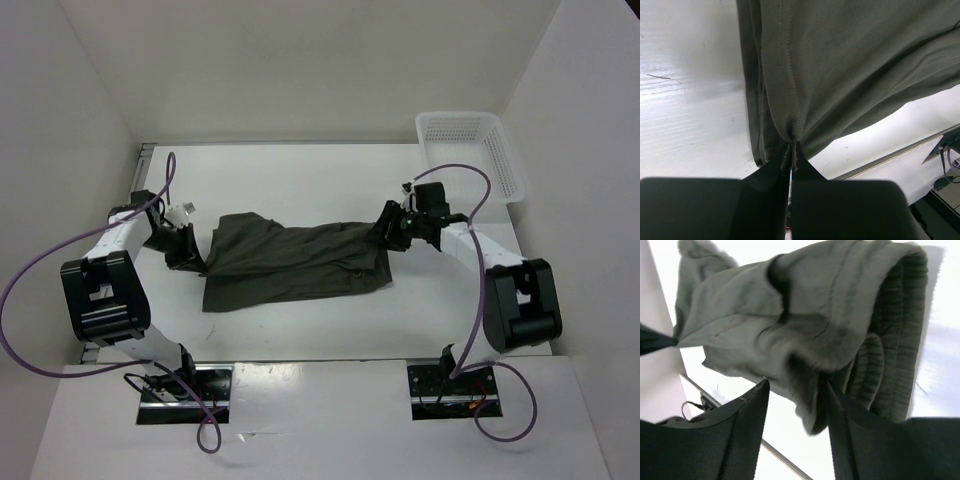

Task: Fold and stack the shorts
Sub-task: Fold the shorts

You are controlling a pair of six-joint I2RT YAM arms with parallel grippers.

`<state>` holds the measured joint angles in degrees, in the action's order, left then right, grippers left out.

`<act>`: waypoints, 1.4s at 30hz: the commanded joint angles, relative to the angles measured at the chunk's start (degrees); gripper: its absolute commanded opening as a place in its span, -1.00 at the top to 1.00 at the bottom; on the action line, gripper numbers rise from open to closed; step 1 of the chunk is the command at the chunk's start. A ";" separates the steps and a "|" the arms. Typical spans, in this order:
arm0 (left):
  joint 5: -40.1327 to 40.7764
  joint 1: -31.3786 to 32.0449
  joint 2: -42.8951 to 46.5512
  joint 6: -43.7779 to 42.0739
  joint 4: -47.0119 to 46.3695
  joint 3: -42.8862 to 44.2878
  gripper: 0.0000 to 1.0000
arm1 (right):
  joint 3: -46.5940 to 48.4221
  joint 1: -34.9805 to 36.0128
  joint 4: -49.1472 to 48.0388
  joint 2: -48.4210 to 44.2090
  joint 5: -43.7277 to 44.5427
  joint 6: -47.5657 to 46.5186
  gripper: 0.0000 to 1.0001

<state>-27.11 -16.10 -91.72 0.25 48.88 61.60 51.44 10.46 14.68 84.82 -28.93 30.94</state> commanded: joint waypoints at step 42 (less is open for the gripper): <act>2.68 1.85 -0.99 -0.25 8.95 2.82 0.98 | 7.62 -7.38 -3.16 14.15 -13.07 -14.24 0.36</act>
<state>-27.55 -14.52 -94.08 0.32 56.77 64.05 59.22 4.38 11.22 101.45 -39.42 18.06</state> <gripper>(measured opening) 0.009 0.259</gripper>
